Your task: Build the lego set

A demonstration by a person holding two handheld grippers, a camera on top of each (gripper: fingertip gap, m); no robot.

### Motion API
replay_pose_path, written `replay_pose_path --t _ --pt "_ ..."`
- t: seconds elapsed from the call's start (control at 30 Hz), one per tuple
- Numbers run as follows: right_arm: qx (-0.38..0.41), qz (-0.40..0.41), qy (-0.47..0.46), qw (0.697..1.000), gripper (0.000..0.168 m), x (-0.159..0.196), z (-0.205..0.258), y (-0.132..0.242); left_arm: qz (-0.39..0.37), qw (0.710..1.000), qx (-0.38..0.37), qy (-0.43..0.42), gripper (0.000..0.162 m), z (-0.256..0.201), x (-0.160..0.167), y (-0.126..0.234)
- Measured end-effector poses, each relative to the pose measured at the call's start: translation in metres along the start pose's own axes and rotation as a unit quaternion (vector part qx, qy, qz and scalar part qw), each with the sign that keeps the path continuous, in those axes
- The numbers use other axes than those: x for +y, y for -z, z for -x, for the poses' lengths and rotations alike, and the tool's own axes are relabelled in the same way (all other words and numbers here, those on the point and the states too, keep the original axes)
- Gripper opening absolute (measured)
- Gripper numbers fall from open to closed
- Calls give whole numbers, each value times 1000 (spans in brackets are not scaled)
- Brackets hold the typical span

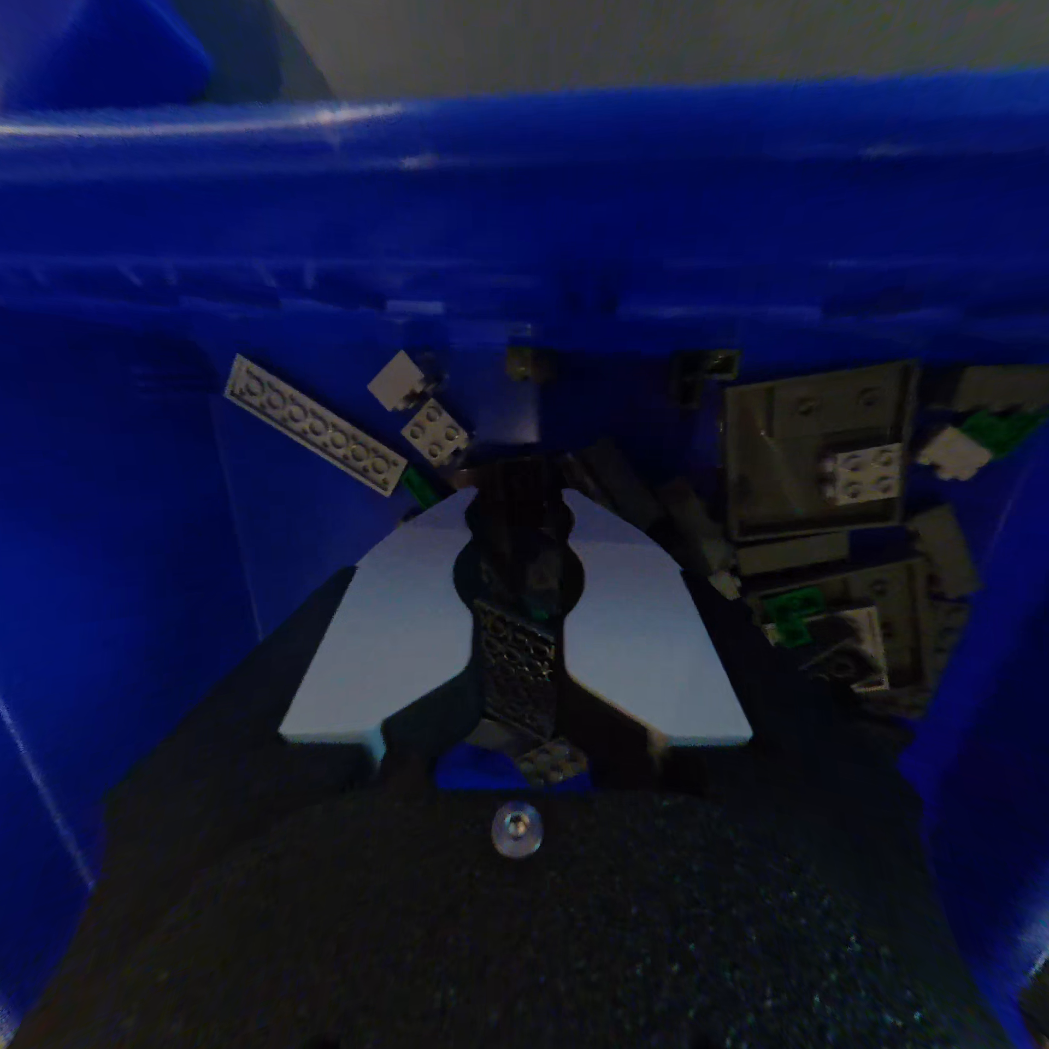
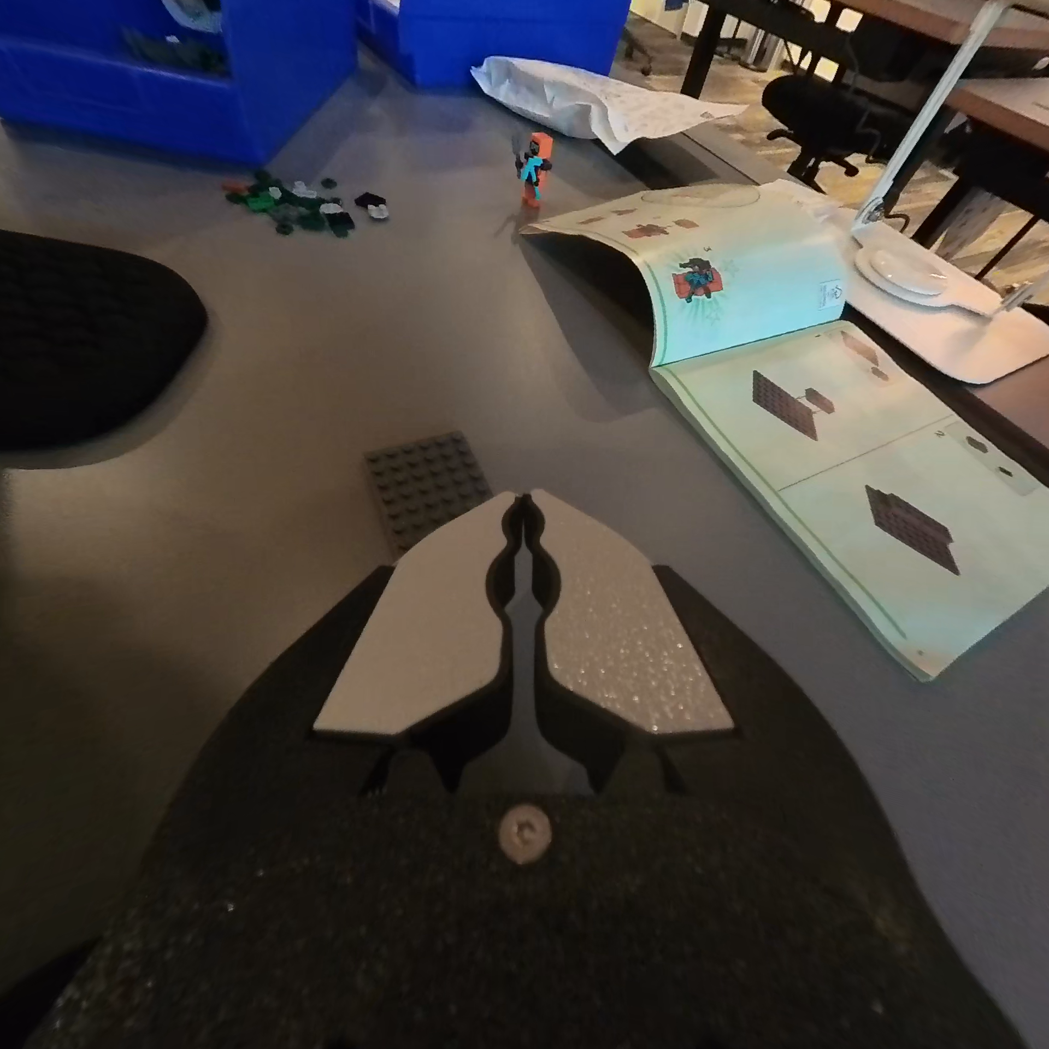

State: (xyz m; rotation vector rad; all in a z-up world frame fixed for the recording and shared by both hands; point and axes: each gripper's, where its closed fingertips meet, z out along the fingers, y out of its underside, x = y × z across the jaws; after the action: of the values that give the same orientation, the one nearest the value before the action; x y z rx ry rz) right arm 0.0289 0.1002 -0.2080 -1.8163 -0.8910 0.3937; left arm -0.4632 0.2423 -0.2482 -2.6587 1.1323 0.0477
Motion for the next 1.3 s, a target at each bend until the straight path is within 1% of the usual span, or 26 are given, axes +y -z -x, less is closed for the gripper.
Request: replay_pose_path --t 0.03,0.13,0.27,0.4,0.5,0.6,0.7,0.83,0.9,0.97,1.1,1.13,1.23,1.3 --pt "0 0 1 1000 0 0 0 -1 0 1000 1 2 20 1 0 0" --pt "1 0 3 1000 0 0 0 -2 -13 1000 2 4 18 3 -1 2" --pt "2 -2 3 1000 0 0 -2 -2 -98 991 74 45 18 -8 -13 23" --pt "2 -2 4 1000 0 -2 -1 -1 -222 958 167 78 18 -30 -36 65" --pt "2 -3 8 1000 0 -3 0 -1 -283 941 178 49 17 -53 -53 100" --pt "-6 -10 6 1000 0 -8 4 2 -347 918 193 1 17 -93 -77 142" --pt "-11 -26 19 999 0 -16 11 5 -413 880 227 -54 16 -147 -103 183" --pt "-20 -54 31 998 0 -32 21 10 -486 814 301 -102 16 -220 -133 220" --pt "-23 -70 38 997 0 -41 26 13 -517 774 352 -105 16 -252 -146 233" --pt "-29 -82 37 995 9 -51 33 16 -542 730 404 -102 16 -280 -157 242" --pt "-57 -126 9 990 18 -78 47 26 -559 670 478 -102 16 -326 -178 242" --pt "-70 -138 -10 988 19 -86 50 28 -561 658 492 -104 16 -337 -182 241" --pt "-113 -180 -79 974 24 -111 61 33 -552 644 518 -109 16 -368 -196 232" --pt "-128 -205 -106 965 28 -126 65 35 -542 642 531 -112 17 -388 -204 226"
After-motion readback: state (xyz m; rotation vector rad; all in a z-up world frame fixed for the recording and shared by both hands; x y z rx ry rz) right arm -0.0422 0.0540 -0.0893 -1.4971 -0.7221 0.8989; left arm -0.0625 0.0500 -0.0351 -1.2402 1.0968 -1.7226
